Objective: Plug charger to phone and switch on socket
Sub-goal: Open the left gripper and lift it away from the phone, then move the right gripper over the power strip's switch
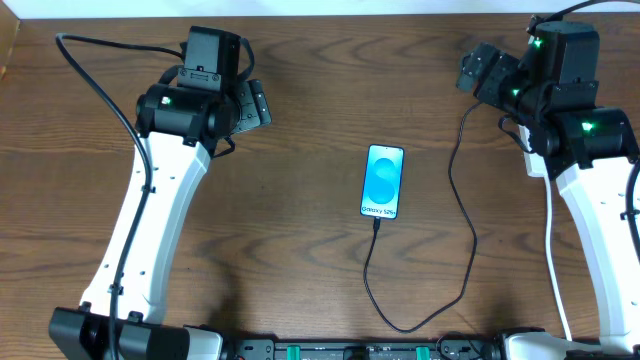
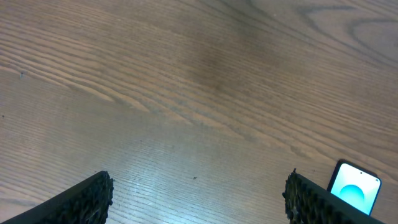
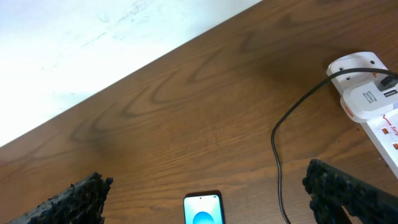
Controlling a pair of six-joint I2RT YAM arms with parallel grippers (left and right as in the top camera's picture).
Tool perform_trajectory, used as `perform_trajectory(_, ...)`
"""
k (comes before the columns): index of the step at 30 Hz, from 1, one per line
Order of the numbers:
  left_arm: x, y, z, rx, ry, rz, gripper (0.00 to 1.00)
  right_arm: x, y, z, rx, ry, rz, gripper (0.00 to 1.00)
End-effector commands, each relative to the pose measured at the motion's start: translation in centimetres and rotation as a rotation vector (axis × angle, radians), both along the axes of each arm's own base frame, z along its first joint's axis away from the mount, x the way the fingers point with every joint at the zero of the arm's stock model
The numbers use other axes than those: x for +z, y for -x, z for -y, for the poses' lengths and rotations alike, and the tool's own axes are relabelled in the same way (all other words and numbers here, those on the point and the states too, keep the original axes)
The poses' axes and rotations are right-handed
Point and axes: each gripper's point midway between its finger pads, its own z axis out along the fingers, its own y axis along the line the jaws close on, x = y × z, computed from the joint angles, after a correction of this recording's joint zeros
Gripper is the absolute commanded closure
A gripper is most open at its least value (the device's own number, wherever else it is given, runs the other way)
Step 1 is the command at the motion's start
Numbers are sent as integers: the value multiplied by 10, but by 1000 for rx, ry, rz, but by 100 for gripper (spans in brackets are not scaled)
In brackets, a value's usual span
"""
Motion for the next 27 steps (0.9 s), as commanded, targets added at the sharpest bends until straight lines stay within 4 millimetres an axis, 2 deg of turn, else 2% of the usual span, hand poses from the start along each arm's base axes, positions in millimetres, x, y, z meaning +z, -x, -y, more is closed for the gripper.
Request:
perform_trajectory(1,6,2,-3,0,-16,14,12,1,-2,1,0,20,5,1)
perform_trajectory(5,6,2,-3,0,-16,14,12,7,-4,3,93,138,42,1)
perform_trajectory(10,6,2,-3,-1,-16,14,12,26,-2,25,92,150,49,1)
perform_trajectory(13,6,2,-3,0,-16,14,12,46,0,46,96,149,57,1)
perform_trajectory(15,6,2,-3,0,-16,14,12,57,2,69,71,163,45,1)
perform_trajectory(18,6,2,-3,0,-16,14,12,63,5,98,44,206,4,1)
perform_trajectory(20,6,2,-3,0,-16,14,12,62,7,117,30,217,-39,1)
perform_trajectory(22,6,2,-3,0,-16,14,12,50,3,141,68,202,-118,1)
perform_trajectory(27,6,2,-3,0,-16,14,12,15,-13,156,182,131,-186,1)
